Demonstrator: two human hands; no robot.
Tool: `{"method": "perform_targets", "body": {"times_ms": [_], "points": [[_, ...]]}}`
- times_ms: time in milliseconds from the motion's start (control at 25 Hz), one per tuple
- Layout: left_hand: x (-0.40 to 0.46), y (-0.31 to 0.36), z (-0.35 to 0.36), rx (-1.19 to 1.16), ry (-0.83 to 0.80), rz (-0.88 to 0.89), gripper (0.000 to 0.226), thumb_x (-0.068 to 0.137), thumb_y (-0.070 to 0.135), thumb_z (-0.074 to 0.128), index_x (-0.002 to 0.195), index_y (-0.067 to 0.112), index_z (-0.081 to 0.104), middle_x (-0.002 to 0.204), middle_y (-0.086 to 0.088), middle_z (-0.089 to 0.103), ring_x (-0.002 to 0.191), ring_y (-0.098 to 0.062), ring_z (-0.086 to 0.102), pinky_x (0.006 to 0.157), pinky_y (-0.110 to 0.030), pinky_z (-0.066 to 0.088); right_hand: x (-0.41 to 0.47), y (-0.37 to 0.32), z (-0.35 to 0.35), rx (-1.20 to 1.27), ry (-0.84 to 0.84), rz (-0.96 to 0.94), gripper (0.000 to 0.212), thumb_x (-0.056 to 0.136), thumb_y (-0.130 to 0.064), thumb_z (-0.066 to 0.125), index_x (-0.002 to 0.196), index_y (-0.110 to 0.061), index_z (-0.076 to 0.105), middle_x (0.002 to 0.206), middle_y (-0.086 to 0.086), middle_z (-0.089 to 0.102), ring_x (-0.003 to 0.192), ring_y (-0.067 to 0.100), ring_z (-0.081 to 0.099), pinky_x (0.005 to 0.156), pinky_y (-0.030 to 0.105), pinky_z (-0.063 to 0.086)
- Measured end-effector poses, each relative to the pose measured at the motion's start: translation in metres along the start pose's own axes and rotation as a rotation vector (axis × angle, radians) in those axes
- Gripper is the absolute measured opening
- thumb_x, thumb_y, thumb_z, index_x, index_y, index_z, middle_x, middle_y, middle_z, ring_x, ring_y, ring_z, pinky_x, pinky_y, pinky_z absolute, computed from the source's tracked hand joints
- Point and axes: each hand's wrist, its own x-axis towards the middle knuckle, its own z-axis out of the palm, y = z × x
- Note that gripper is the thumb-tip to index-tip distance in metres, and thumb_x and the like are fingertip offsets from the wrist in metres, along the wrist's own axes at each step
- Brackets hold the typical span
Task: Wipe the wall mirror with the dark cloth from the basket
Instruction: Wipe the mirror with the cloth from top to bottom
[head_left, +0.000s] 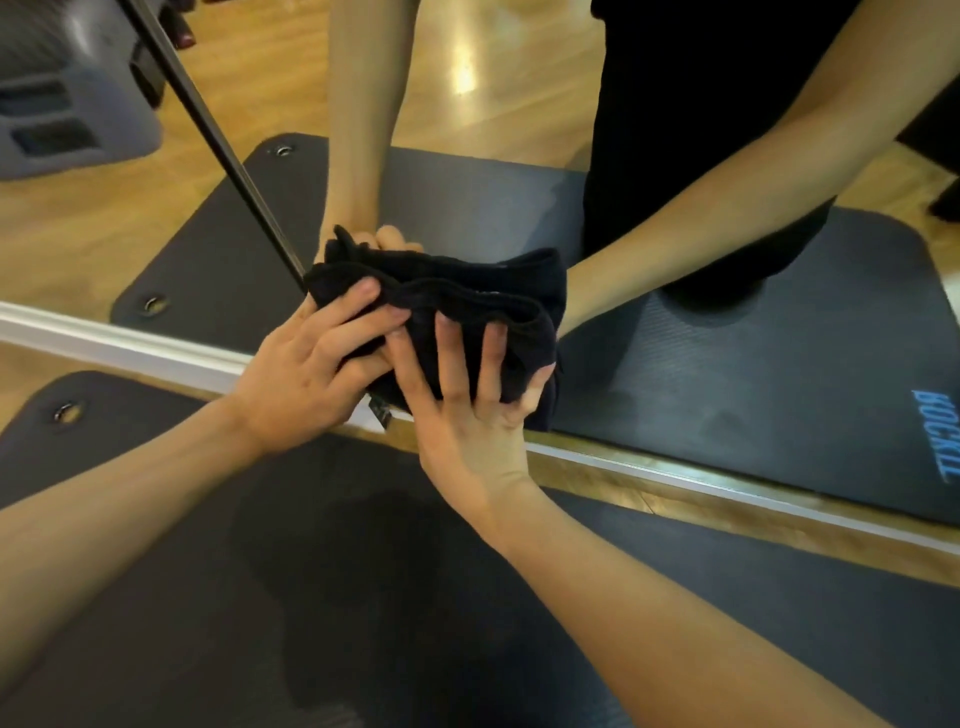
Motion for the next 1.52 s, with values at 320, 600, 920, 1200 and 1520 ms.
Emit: {"method": "perform_targets", "body": {"times_ms": [320,600,920,1200,1520], "points": [[-0.033,0.033,0.033,-0.005,-0.036,-0.133,0.041,0.092,-0.002,0.059,0.13,0.003,0.047,0.139,-0.021,0.037,0.136,-0.041,0.037,0.119,-0.057,0.034,-0.028,0.01,0.029,-0.109,0.019,-0.126,0.1,0.091,-0.016,0.052,0.162,-0.018,-0.018,0.164,0.018,-0.038,0.153,0.037,-0.033,0.119,0.07,-0.015],[-0.004,0.078,0.032,-0.02,-0.051,-0.207,0.015,0.1,0.001,0.052,0.114,0.0,0.052,0.138,-0.028,0.035,0.147,-0.042,0.024,0.127,-0.046,0.018,-0.042,0.045,-0.008,-0.15,-0.089,-0.193,0.097,0.092,-0.018,0.048,0.161,-0.013,-0.021,0.168,0.012,-0.029,0.153,0.028,-0.034,0.123,0.059,-0.011],[0.087,0.174,0.065,-0.209,-0.022,-0.194,0.028,0.1,-0.001,0.041,0.127,0.003,0.048,0.138,-0.023,0.037,0.13,-0.045,0.045,0.122,-0.045,0.03,-0.101,0.164,-0.071,-0.232,0.019,-0.122,0.064,0.11,-0.01,0.032,0.166,-0.024,0.005,0.168,0.002,0.01,0.161,0.023,-0.01,0.129,0.058,0.003],[0.196,0.275,0.087,-0.219,-0.076,-0.014,0.047,0.106,0.01,0.02,0.15,0.001,0.035,0.156,-0.021,0.027,0.15,-0.038,0.015,0.117,-0.054,0.028,-0.167,0.293,-0.151,-0.36,0.017,-0.053,0.06,0.112,-0.014,0.031,0.166,-0.025,0.007,0.175,0.004,-0.007,0.161,0.027,-0.006,0.127,0.059,0.01],[0.328,0.389,0.105,-0.232,-0.125,0.19,0.058,0.102,0.012,0.016,0.158,-0.005,0.014,0.167,-0.026,0.009,0.155,-0.041,0.008,0.123,-0.054,0.025,-0.241,0.431,-0.239,-0.535,-0.046,0.069,0.085,0.099,-0.01,0.054,0.167,-0.022,0.003,0.174,0.008,-0.008,0.16,0.033,-0.007,0.128,0.057,0.012]]}}
